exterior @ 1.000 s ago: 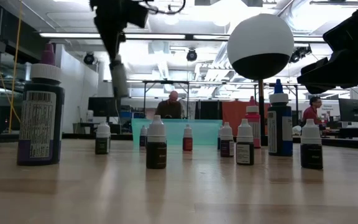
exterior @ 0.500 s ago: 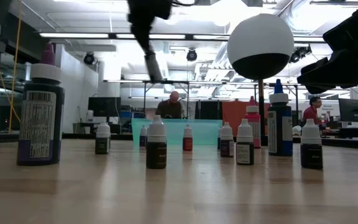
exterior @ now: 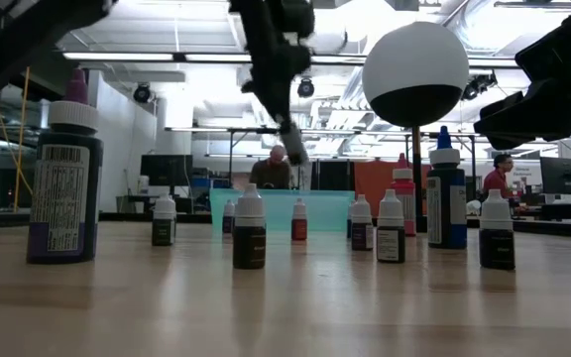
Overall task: Pick & Place food coloring
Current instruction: Put the big black food coloring bottle into the bin
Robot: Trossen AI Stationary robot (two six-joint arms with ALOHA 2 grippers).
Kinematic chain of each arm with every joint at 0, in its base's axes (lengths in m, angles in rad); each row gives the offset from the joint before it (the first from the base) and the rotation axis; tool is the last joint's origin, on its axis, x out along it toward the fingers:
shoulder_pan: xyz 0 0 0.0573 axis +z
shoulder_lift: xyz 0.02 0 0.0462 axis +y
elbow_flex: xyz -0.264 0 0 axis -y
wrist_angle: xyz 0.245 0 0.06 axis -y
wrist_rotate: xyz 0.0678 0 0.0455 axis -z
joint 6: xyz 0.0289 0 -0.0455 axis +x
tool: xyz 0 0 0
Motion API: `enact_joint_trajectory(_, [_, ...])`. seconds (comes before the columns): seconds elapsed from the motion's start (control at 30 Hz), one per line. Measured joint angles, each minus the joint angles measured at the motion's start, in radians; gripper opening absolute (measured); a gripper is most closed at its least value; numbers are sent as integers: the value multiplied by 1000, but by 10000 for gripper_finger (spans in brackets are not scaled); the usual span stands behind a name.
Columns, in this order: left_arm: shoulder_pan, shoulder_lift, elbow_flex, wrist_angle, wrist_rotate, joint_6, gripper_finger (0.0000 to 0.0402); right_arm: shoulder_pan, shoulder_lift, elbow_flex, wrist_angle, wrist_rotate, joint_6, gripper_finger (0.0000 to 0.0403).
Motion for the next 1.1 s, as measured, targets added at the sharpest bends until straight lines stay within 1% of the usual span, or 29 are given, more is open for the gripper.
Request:
enact_joint_trajectory(0.1, [22, 36, -1, 52, -5, -56, 102, 0, 0, 0, -1, 0, 0, 0])
enact_joint_trajectory(0.2, [49, 51, 0, 14, -16, -92, 102, 0, 0, 0, -1, 0, 0, 0])
enact_joint_trajectory(0.33, [90, 84, -1, -39, -105, -119, 102, 0, 0, 0, 0, 0, 0, 0])
enact_joint_trajectory(0.4, [117, 85, -1, -51, -121, -138, 102, 0, 0, 0, -1, 0, 0, 0])
enact_joint_trajectory(0.67, [203, 88, -1, -72, -119, -160, 102, 0, 0, 0, -2, 0, 0, 0])
enact_joint_trajectory(0.77, [224, 110, 0, -75, -103, -161, 102, 0, 0, 0, -2, 0, 0, 0])
enact_joint_trajectory(0.87, [231, 137, -1, -81, -84, -160, 102, 0, 0, 0, -2, 0, 0, 0])
enact_joint_trajectory(1.1, [242, 171, -1, -76, -108, -151, 102, 0, 0, 0, -1, 0, 0, 0])
